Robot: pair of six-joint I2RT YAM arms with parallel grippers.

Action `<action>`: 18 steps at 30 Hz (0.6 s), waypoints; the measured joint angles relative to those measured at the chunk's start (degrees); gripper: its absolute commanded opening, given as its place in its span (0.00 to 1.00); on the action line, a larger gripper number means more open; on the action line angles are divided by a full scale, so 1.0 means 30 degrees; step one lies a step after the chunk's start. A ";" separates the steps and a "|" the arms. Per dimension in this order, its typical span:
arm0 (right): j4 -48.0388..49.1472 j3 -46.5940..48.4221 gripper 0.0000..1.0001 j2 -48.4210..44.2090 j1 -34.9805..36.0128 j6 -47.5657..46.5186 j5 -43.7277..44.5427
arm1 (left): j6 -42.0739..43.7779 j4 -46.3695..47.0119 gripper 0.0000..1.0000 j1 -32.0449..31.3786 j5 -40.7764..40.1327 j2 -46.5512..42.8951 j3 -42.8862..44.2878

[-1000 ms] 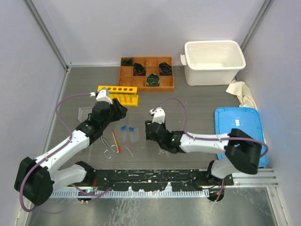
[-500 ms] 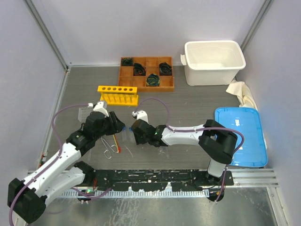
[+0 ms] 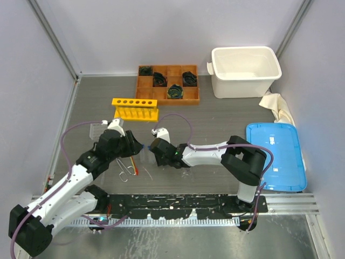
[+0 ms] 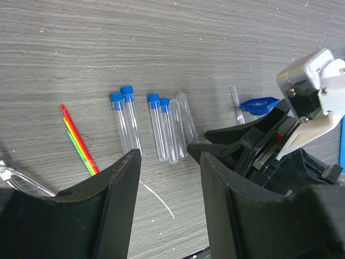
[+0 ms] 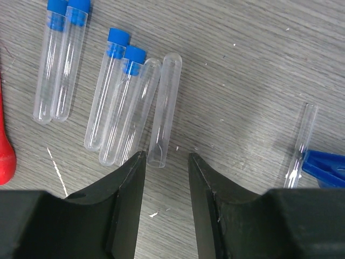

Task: Organize the chemistry lab equipment
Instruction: Pick up the test tube at the center of the board.

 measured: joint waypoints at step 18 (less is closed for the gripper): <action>-0.0066 0.1209 0.26 0.1100 -0.0007 -0.0284 0.0612 | -0.0087 0.0007 0.49 0.0000 0.0335 0.0000 -0.0393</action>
